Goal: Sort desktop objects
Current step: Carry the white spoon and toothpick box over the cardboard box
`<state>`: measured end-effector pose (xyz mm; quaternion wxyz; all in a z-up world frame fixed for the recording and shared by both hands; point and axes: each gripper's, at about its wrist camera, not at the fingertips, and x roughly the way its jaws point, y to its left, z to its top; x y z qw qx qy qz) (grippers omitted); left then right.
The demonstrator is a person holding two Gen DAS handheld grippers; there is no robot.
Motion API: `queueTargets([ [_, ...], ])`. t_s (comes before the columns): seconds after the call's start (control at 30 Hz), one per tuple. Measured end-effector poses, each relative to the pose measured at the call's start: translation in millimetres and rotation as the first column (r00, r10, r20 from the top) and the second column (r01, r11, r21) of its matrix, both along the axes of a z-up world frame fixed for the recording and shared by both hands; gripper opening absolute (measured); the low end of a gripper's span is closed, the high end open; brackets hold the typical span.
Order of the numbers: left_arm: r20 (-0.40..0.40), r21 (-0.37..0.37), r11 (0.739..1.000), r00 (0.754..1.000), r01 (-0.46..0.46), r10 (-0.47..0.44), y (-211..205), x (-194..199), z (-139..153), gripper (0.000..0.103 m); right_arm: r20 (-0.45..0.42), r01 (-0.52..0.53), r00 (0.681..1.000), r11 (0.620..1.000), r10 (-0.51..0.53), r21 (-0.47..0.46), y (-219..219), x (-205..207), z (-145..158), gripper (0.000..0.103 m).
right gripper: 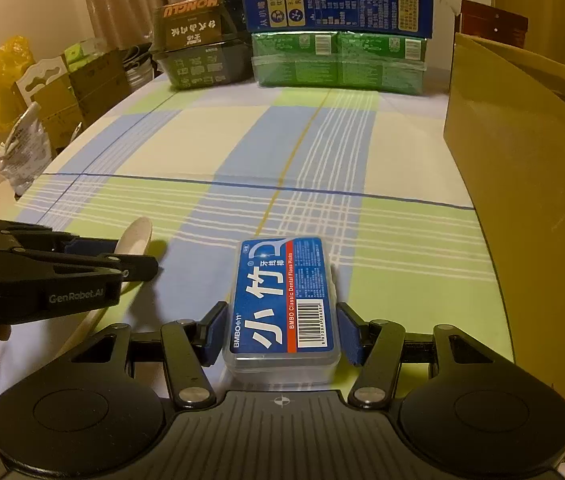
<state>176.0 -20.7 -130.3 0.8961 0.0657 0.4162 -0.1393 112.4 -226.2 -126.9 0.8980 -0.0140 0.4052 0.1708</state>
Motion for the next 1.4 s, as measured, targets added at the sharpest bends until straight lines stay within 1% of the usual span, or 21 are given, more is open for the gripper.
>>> queueTargets([
  [0.1, -0.001, -0.016, 1.0, 1.0, -0.008, 0.008, 1.4, -1.4, 2.2, 0.027, 0.013, 0.007, 1.0, 1.0, -0.007, 0.007, -1.3, -0.4, 1.9, 0.054],
  [0.17, 0.009, -0.019, 1.0, 1.0, -0.001, 0.002, 0.9, -3.7, 6.0, 0.027, 0.032, 0.009, 0.999, 1.0, -0.009, 0.003, -1.3, -1.6, 4.1, 0.053],
  [0.37, 0.005, -0.06, 0.998, 1.0, 0.014, -0.014, -0.3, -9.0, 14.3, 0.027, 0.061, 0.022, 0.998, 1.0, -0.023, 0.006, -4.7, -1.5, 10.7, 0.053],
  [0.63, 0.022, -0.093, 0.996, 1.0, 0.014, -0.012, 1.8, -13.5, 26.1, 0.027, 0.075, 0.033, 0.997, 0.999, -0.033, 0.007, -7.1, -4.0, 15.5, 0.053],
  [0.77, 0.029, -0.105, 0.994, 0.999, 0.022, -0.019, 0.9, -17.1, 32.8, 0.027, 0.089, 0.028, 0.996, 1.0, -0.028, 0.001, -8.7, -10.7, 21.2, 0.053],
  [0.87, 0.05, -0.098, 0.994, 0.998, 0.043, -0.039, -4.2, -22.4, 39.2, 0.027, 0.099, 0.046, 0.994, 0.999, -0.045, -0.001, -13.0, -17.2, 27.5, 0.053],
  [1.0, 0.059, -0.096, 0.994, 0.997, 0.054, -0.048, -11.1, -32.2, 48.2, 0.027, 0.105, 0.063, 0.993, 0.998, -0.062, 0.001, -20.9, -35.2, 39.3, 0.053],
  [1.13, 0.054, -0.124, 0.991, 0.998, 0.041, -0.035, -17.0, -49.2, 57.0, 0.027, 0.117, 0.083, 0.99, 0.997, -0.083, 0.005, -32.1, -54.8, 56.0, 0.053],
  [1.23, 0.052, -0.143, 0.989, 0.998, 0.041, -0.034, -24.1, -64.0, 66.1, 0.027, 0.143, 0.093, 0.985, 0.996, -0.094, 0.011, -39.6, -68.4, 74.4, 0.053],
  [1.4, 0.066, -0.17, 0.985, 0.997, 0.042, -0.031, -36.4, -87.1, 89.6, 0.027, 0.185, 0.103, 0.977, 0.994, -0.105, 0.024, -49.1, -88.4, 103.6, 0.053],
])
